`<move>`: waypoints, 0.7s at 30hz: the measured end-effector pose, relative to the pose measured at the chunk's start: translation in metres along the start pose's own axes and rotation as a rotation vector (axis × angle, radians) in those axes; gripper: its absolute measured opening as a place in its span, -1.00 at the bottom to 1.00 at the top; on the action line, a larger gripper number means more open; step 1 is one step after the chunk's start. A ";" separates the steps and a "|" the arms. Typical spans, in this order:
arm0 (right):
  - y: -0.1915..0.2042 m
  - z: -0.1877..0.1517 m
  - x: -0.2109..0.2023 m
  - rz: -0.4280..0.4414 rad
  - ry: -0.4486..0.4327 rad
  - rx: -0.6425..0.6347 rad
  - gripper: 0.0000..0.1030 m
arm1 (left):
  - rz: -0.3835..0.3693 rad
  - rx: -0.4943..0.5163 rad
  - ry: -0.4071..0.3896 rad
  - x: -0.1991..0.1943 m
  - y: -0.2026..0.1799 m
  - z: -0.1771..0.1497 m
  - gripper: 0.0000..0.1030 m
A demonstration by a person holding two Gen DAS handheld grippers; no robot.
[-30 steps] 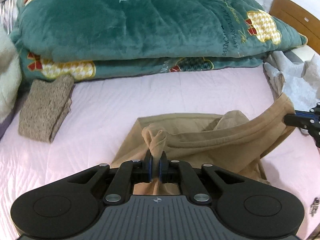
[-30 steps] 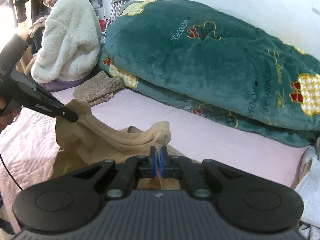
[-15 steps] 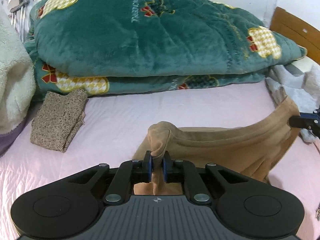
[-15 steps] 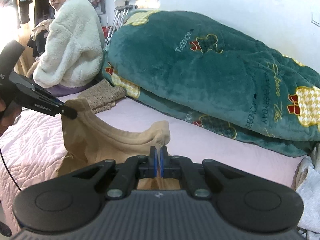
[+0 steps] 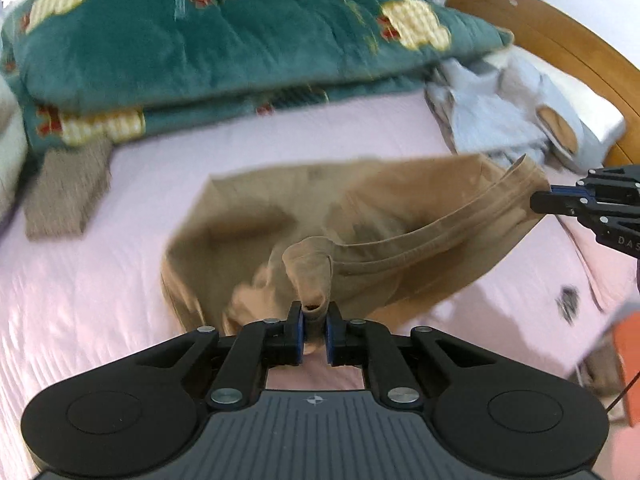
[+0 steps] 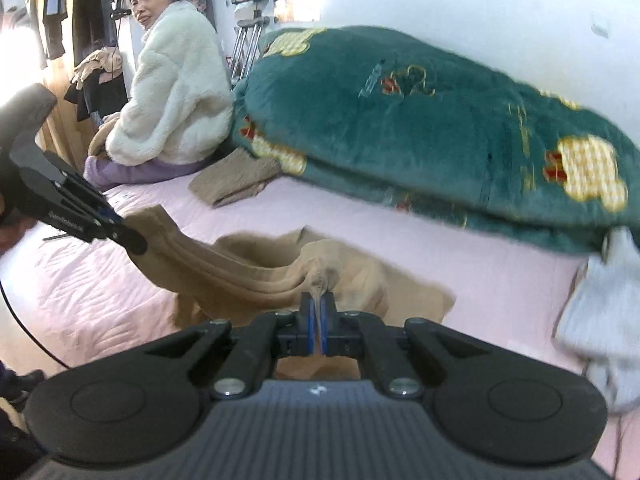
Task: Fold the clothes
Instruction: 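Lift the shirt by the collar with both grippers, lay it flat, open both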
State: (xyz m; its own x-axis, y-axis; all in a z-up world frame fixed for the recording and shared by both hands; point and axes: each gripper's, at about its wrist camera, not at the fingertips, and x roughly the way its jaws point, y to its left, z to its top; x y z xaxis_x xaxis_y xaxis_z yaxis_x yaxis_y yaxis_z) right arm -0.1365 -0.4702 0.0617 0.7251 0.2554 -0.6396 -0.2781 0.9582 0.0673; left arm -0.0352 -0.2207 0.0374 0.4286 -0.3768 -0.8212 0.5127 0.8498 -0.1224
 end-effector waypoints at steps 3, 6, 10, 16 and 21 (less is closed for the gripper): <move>0.029 -0.035 -0.012 -0.012 0.057 0.016 -0.93 | -0.028 -0.011 0.047 -0.004 -0.009 -0.045 -0.78; 0.052 -0.071 -0.020 -0.019 0.119 0.055 -0.93 | -0.044 0.001 0.094 -0.005 -0.015 -0.090 -0.78; 0.077 -0.122 -0.018 -0.044 0.226 0.062 -0.91 | -0.069 0.049 0.170 0.009 -0.022 -0.157 -0.73; 0.095 -0.171 -0.008 -0.126 0.454 0.075 -0.53 | -0.072 -0.011 0.237 0.023 -0.007 -0.219 -0.64; 0.093 -0.154 -0.030 -0.167 0.438 0.095 -0.23 | -0.066 -0.082 0.230 -0.010 0.005 -0.218 -0.51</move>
State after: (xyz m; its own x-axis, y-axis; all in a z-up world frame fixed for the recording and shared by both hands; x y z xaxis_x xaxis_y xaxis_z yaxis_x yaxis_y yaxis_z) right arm -0.2808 -0.4090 -0.0311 0.4152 0.0383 -0.9089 -0.1072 0.9942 -0.0071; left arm -0.1988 -0.1322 -0.0764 0.2110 -0.3469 -0.9139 0.4677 0.8568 -0.2172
